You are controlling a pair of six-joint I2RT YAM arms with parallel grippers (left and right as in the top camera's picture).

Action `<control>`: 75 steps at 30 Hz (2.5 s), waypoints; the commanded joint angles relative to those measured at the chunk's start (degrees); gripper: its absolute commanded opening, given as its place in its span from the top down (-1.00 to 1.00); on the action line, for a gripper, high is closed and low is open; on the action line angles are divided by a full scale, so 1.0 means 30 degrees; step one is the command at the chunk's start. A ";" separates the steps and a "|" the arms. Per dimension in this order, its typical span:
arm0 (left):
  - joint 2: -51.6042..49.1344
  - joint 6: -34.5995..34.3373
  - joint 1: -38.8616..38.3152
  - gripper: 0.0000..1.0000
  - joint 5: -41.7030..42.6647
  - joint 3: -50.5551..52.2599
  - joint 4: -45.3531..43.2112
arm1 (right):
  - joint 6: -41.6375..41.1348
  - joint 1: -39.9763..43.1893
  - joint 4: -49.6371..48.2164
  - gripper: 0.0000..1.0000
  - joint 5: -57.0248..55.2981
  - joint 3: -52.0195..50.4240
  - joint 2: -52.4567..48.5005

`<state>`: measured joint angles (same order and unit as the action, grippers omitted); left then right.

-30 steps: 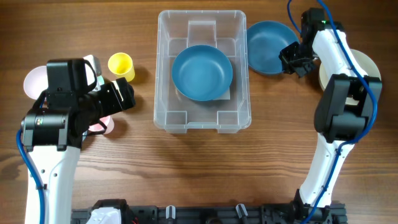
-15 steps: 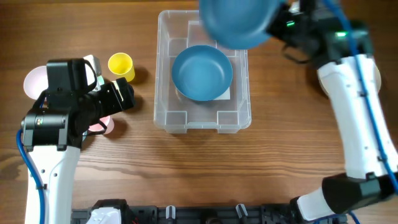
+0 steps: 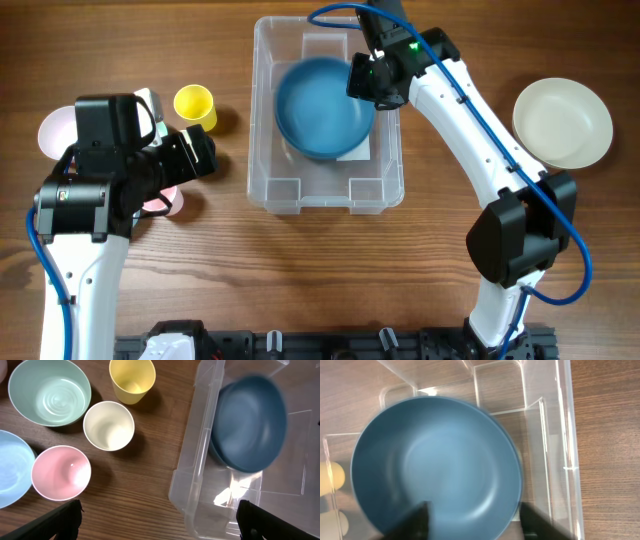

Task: Pack container
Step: 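Place the second teal plate onto the first in the container, then grasp the cream plate rim with the right gripper, then lift the cream plate and set it on the teal plates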

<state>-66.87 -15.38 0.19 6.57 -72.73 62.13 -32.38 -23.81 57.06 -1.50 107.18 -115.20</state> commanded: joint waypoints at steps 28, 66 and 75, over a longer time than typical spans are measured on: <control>-0.0036 -0.0036 0.0102 -1.00 0.0153 -0.0335 0.0022 | -0.2200 1.8309 -0.1698 -0.93 0.1523 -0.8568 0.0219; -0.0036 -0.0036 0.0102 -0.99 0.0153 -0.0335 0.0175 | -0.1180 1.7478 -0.2841 0.91 0.2164 -0.9522 0.3789; -0.0036 -0.0036 0.0102 -1.00 0.0153 -0.0335 0.0189 | 0.1246 0.6878 -0.2696 0.91 0.2725 -0.5836 1.1912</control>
<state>-66.87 -15.38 0.19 6.57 -72.73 62.78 -32.60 4.64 48.77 5.65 85.62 -79.46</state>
